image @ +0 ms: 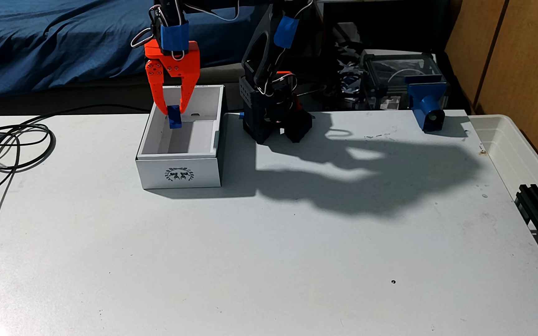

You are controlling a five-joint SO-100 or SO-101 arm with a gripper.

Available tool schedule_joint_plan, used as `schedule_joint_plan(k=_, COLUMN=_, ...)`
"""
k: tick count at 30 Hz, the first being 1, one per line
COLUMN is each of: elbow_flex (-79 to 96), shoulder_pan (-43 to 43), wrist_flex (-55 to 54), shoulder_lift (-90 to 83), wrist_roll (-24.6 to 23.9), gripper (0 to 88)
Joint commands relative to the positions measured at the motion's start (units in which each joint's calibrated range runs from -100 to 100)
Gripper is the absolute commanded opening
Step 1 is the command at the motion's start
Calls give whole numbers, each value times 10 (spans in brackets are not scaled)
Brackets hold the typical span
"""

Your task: Grab the blue brick and place in box

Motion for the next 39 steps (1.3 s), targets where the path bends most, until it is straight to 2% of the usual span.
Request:
schedule_joint_plan(k=1, elbow_flex=-2, shoulder_pan=4, wrist_flex=-3, shoulder_lift=-9, wrist_roll=25, gripper=145)
schedule_joint_plan(k=7, elbow_flex=-3, shoulder_pan=3, wrist_flex=3, shoulder_lift=-12, wrist_roll=60, gripper=254)
schedule_joint_plan(k=12, elbow_flex=-12, shoulder_pan=-18, wrist_flex=3, shoulder_lift=-13, wrist_roll=73, gripper=303)
schedule_joint_plan(k=22, elbow_flex=-71, shoulder_pan=-178, wrist_flex=-8, shoulder_lift=-19, wrist_roll=78, gripper=303)
schedule_joint_plan(k=28, elbow_flex=-85, shoulder_pan=-279, wrist_flex=-95, shoulder_lift=-20, wrist_roll=79, gripper=300)
schedule_joint_plan(k=33, elbow_flex=-78, shoulder_pan=-344, wrist_flex=-115, shoulder_lift=-24, wrist_roll=78, gripper=300)
schedule_joint_plan(k=39, elbow_flex=36, shoulder_pan=-401, wrist_flex=-218, shoulder_lift=-156, wrist_roll=73, gripper=299)
